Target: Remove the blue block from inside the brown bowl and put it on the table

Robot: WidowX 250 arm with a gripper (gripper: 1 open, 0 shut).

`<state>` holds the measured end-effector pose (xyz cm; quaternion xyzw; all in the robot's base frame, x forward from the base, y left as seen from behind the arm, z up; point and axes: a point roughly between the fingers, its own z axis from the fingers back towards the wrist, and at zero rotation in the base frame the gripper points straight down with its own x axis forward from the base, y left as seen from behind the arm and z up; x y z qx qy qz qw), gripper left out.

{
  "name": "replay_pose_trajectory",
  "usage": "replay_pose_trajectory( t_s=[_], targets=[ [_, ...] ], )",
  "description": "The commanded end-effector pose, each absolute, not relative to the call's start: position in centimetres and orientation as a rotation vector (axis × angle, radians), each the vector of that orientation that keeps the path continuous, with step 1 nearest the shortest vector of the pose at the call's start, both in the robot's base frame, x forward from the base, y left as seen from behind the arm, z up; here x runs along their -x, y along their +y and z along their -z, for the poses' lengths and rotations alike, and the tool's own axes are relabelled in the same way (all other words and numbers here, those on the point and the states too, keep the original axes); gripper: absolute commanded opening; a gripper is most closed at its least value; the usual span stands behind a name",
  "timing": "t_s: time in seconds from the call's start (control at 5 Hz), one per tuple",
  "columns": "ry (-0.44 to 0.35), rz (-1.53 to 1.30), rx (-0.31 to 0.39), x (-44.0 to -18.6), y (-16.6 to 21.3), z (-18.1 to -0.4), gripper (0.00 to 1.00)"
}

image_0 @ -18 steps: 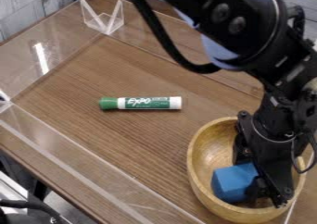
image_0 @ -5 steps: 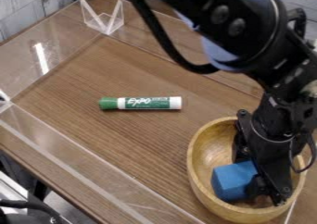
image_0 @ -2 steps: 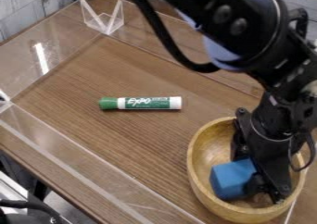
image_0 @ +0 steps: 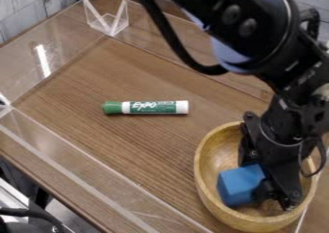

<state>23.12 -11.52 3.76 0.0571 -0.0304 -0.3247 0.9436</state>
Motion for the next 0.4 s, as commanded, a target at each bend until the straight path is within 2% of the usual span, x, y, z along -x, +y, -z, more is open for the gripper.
replay_pose_trajectory(
  t_s=[0.0,0.2],
  targets=[
    [-0.087,0.643,-0.122,-23.96,-11.27,-4.35,0.0],
    [-0.087,0.637,-0.125,-24.02,-11.19,-4.3,0.0]
  ],
)
